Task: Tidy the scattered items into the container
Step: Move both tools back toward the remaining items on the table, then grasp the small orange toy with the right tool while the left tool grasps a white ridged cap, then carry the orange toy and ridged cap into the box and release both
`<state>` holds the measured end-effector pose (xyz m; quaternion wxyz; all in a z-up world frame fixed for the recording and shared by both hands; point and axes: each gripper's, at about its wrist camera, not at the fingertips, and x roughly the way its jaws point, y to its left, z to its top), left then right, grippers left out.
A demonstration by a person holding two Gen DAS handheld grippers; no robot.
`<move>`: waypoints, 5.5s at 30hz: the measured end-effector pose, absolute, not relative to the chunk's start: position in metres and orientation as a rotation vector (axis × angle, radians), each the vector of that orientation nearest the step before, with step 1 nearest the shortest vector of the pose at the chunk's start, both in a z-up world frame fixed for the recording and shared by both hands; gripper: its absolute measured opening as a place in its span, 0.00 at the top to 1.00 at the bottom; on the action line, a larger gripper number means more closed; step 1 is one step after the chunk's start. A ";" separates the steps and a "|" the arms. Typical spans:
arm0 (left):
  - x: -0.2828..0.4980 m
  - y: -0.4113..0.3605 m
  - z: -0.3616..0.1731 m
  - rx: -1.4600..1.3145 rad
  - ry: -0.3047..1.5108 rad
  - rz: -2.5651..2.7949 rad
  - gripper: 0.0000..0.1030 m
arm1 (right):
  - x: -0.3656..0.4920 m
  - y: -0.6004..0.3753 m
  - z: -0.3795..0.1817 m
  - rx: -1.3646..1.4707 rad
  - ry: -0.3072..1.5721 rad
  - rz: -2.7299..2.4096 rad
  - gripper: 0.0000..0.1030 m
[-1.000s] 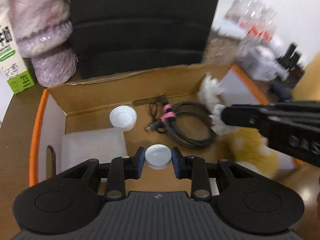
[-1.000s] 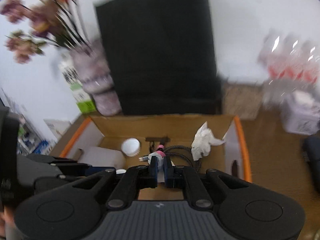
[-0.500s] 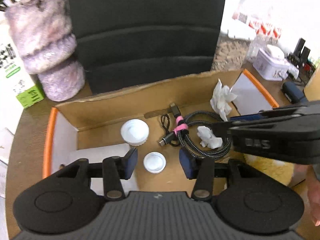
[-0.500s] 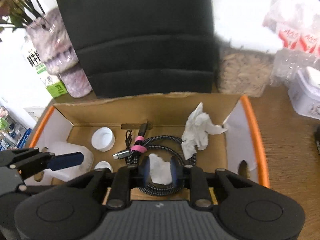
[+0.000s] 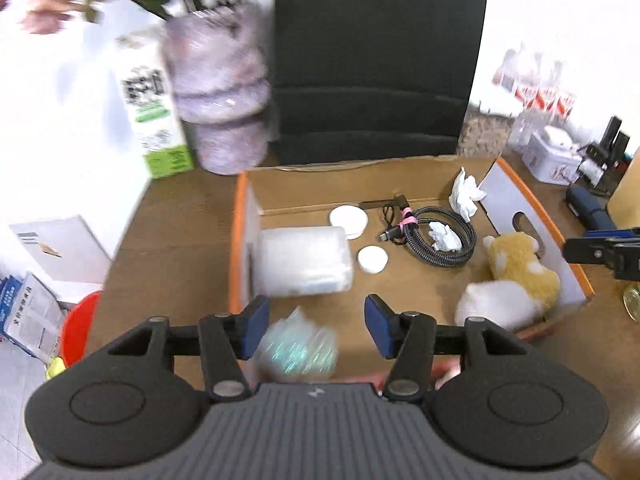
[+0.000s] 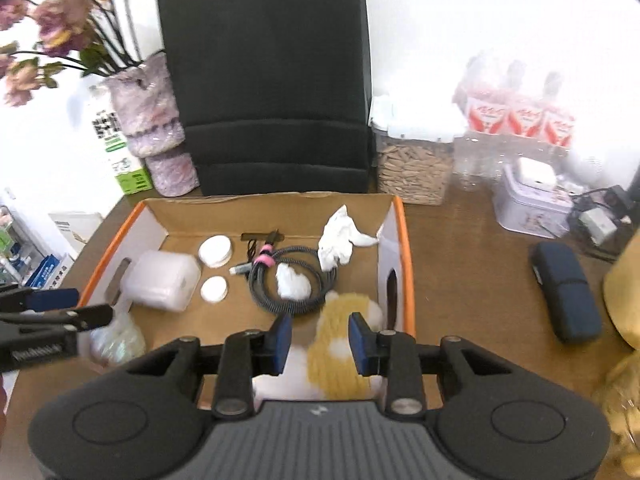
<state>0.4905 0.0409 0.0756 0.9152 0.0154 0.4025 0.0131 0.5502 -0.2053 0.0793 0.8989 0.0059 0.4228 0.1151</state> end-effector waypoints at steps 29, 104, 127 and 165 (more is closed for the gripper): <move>0.166 0.011 -0.004 0.001 0.595 -0.030 0.24 | 0.179 -0.212 -0.020 0.027 0.602 0.338 0.32; 0.238 0.035 0.034 -0.088 0.555 -0.085 0.60 | 0.246 -0.195 0.001 -0.026 0.531 0.272 0.91; 0.164 0.026 0.022 -0.147 0.597 -0.140 0.60 | 0.165 -0.205 0.022 -0.017 0.470 0.245 0.91; 0.595 -0.018 0.002 0.063 0.902 -0.206 0.59 | 0.627 -0.197 0.057 -0.054 0.763 0.312 0.91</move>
